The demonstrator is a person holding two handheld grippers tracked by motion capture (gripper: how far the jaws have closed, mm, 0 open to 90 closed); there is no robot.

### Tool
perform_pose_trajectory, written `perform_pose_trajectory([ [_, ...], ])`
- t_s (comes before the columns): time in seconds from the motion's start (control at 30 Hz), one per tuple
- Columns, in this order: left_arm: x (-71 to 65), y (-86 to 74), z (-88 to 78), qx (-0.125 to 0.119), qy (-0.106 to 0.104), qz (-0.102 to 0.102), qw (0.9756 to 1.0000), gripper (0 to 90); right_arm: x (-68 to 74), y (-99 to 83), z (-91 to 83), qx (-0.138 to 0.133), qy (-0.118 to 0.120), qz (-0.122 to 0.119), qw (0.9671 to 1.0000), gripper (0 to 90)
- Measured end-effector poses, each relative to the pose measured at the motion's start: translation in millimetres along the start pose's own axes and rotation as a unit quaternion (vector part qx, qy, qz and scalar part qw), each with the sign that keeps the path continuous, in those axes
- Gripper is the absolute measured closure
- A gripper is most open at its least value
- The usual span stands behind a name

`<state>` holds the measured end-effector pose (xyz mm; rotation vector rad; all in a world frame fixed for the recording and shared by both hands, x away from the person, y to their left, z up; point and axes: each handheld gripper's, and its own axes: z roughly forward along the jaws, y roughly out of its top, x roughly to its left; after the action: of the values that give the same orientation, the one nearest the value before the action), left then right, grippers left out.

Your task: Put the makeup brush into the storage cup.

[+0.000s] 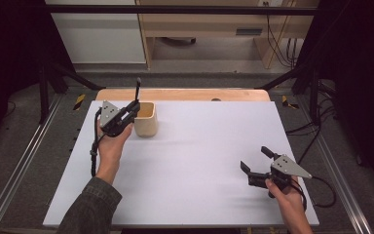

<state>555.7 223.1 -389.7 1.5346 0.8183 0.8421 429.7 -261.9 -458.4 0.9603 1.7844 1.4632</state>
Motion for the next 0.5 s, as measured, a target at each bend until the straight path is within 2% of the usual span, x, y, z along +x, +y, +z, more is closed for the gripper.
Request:
perform_pose_trajectory([
  [0.23,1.2,-3.5,6.2,0.006,0.004,0.008,0.9999,79.0,0.8,0.3,0.3,0.000,0.003,0.004,1.0000,6.0],
  [0.5,4.0,-6.1,10.8,0.004,0.007,0.004,1.0000,78.9,1.6,0.3,0.8,-0.001,0.005,0.008,1.0000,6.2],
])
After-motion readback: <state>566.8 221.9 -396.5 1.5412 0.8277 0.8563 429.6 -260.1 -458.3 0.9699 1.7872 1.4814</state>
